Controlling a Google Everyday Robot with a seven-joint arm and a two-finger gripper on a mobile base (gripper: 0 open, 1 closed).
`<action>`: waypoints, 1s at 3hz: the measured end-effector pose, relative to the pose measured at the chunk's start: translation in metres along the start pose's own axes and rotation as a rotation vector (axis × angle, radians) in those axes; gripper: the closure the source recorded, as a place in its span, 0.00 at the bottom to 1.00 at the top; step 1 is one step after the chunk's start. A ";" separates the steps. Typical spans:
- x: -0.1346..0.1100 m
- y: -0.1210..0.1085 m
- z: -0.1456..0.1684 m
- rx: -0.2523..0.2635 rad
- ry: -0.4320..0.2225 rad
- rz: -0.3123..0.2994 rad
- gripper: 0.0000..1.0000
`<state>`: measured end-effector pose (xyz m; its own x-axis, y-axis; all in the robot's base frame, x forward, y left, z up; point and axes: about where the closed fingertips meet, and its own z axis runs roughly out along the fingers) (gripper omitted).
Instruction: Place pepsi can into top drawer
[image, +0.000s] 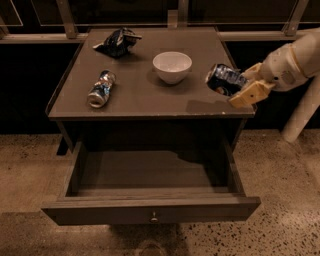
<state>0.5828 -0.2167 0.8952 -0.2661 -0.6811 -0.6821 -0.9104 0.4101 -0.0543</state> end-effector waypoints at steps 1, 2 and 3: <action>0.009 0.032 -0.025 0.116 -0.035 0.013 1.00; 0.046 0.065 -0.015 0.108 -0.046 0.081 1.00; 0.088 0.071 0.007 0.039 -0.051 0.177 1.00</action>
Offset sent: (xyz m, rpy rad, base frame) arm -0.1206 -0.0243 -0.0670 0.0851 0.0135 -0.1885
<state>0.4966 -0.2437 0.8262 -0.4035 -0.5650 -0.7197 -0.8376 0.5447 0.0419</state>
